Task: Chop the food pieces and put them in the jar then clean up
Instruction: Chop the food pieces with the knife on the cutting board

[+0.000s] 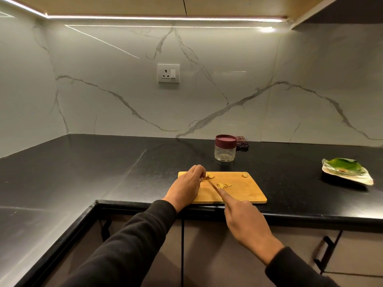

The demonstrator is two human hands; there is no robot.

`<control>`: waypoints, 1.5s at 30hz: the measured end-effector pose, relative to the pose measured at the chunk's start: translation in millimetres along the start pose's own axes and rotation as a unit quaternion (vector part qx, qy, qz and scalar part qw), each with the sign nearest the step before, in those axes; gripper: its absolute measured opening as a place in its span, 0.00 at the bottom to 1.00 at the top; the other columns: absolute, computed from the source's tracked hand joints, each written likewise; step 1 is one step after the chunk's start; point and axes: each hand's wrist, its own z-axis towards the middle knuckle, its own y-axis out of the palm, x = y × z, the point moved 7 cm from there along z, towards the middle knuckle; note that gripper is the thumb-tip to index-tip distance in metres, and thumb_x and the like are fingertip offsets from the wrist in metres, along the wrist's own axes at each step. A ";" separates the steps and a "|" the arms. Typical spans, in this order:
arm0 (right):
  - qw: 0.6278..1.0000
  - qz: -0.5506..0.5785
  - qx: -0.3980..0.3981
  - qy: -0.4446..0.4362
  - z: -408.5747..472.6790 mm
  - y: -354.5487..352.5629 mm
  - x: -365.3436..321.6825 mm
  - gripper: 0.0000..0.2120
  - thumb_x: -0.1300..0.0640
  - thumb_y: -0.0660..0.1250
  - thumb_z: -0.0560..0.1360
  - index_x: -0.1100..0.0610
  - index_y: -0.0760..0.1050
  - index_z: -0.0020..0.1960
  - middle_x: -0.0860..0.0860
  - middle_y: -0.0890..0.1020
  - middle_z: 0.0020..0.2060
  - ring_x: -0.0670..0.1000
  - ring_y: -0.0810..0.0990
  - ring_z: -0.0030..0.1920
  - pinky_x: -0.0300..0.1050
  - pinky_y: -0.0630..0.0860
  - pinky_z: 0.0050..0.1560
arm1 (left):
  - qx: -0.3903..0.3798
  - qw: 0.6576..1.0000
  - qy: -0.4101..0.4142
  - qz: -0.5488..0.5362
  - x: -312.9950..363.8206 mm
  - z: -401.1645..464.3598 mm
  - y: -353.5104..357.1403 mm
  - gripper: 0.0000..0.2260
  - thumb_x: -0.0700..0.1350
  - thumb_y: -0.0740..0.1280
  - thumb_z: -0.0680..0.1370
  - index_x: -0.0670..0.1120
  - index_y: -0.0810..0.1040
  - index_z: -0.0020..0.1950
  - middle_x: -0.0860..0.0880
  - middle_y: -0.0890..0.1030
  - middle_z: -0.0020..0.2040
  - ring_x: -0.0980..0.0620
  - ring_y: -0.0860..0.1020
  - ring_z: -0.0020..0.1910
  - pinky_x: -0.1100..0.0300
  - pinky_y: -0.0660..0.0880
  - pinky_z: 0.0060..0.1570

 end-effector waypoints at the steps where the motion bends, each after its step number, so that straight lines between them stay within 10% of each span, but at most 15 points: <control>1: 1.000 0.000 -0.003 -0.007 -0.6 2.0 -2.5 0.26 0.51 0.53 0.86 0.40 0.50 0.81 0.45 0.76 0.36 0.45 0.76 0.34 0.37 0.70 0.32 | 0.003 1.000 -0.001 -0.001 -0.6 -0.1 0.0 0.05 0.44 0.59 0.85 0.50 0.70 0.60 0.52 0.75 0.56 0.55 0.77 0.45 0.63 0.78 0.49; 27: 0.999 -0.034 -0.014 0.023 15.5 -9.2 37.9 0.24 0.48 0.53 0.85 0.37 0.53 0.80 0.44 0.76 0.38 0.44 0.76 0.37 0.40 0.79 0.42 | -0.049 0.996 -0.018 -0.074 -3.0 17.4 -0.7 0.08 0.45 0.69 0.80 0.49 0.79 0.59 0.54 0.80 0.50 0.56 0.77 0.47 0.65 0.76 0.49; 37: 0.999 -0.046 -0.004 0.024 16.2 -9.0 40.3 0.24 0.48 0.52 0.85 0.35 0.52 0.80 0.44 0.75 0.38 0.44 0.75 0.37 0.41 0.76 0.39 | -0.098 0.986 0.004 0.134 1.8 59.4 16.8 0.19 0.53 0.67 0.81 0.52 0.74 0.71 0.50 0.75 0.69 0.50 0.74 0.66 0.50 0.71 0.67; 45: 0.999 -0.046 -0.003 0.025 16.7 -8.7 41.2 0.24 0.48 0.51 0.85 0.35 0.52 0.80 0.46 0.76 0.38 0.45 0.75 0.38 0.44 0.78 0.43 | -0.110 0.982 0.009 0.153 -0.2 64.0 29.2 0.11 0.52 0.65 0.82 0.53 0.81 0.63 0.52 0.80 0.62 0.51 0.76 0.61 0.52 0.73 0.64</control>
